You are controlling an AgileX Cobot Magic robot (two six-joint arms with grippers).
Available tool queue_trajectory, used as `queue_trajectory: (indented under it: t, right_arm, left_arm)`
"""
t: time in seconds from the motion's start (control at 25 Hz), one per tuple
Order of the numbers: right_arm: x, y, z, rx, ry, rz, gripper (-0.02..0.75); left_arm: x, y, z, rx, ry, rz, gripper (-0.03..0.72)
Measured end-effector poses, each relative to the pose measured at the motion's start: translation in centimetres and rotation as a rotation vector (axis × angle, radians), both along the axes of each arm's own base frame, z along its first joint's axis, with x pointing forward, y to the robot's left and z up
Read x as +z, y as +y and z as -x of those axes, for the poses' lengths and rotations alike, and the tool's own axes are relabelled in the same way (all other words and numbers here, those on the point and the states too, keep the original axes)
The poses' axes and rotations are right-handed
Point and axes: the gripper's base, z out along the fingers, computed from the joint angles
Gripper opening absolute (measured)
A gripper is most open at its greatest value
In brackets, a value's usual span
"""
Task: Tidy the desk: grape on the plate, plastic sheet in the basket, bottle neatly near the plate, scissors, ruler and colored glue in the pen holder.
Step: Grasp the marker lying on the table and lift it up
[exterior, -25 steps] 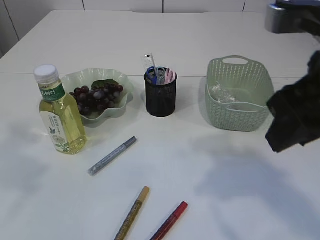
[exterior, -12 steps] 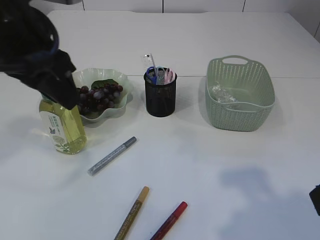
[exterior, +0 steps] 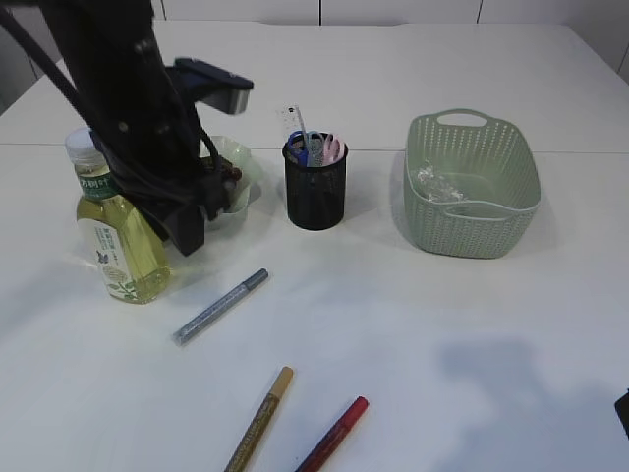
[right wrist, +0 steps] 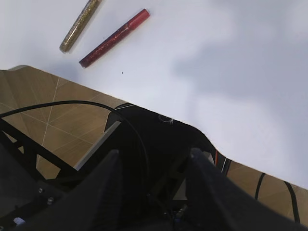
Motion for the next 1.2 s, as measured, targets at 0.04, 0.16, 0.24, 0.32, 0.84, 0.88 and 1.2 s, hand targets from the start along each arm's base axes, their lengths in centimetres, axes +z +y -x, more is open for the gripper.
queue_trajectory:
  t: [0.04, 0.16, 0.24, 0.32, 0.84, 0.88, 1.2]
  right_arm:
    - [0.0, 0.0, 0.0, 0.0, -0.001, 0.002, 0.352]
    - [-0.1, 0.0, 0.0, 0.002, -0.002, 0.007, 0.352]
    - [-0.1, -0.1, 0.0, 0.002, -0.003, 0.008, 0.352]
    - [-0.1, -0.1, -0.1, 0.001, -0.007, 0.015, 0.352]
    - [-0.1, -0.5, -0.2, 0.0, -0.03, 0.053, 0.352]
    - [-0.1, -0.5, -0.2, 0.0, -0.031, 0.055, 0.352]
    - [-0.2, -0.7, -0.3, -0.002, -0.044, 0.079, 0.352]
  left_arm:
    - [-0.9, -0.2, -0.3, -0.001, 0.015, -0.015, 0.239]
    - [-3.7, -0.7, -1.3, -0.006, 0.033, -0.043, 0.239]
    - [-5.1, -1.0, -1.9, -0.008, 0.034, -0.05, 0.24]
    - [-6.2, -1.2, -2.4, -0.011, 0.026, -0.053, 0.24]
    - [-10.4, -2.1, -3.8, -0.019, 0.007, -0.05, 0.293]
    - [-10.8, -2.1, -3.8, -0.019, 0.015, -0.055, 0.296]
    - [-11.8, -2.3, -3.9, -0.034, 0.025, -0.057, 0.302]
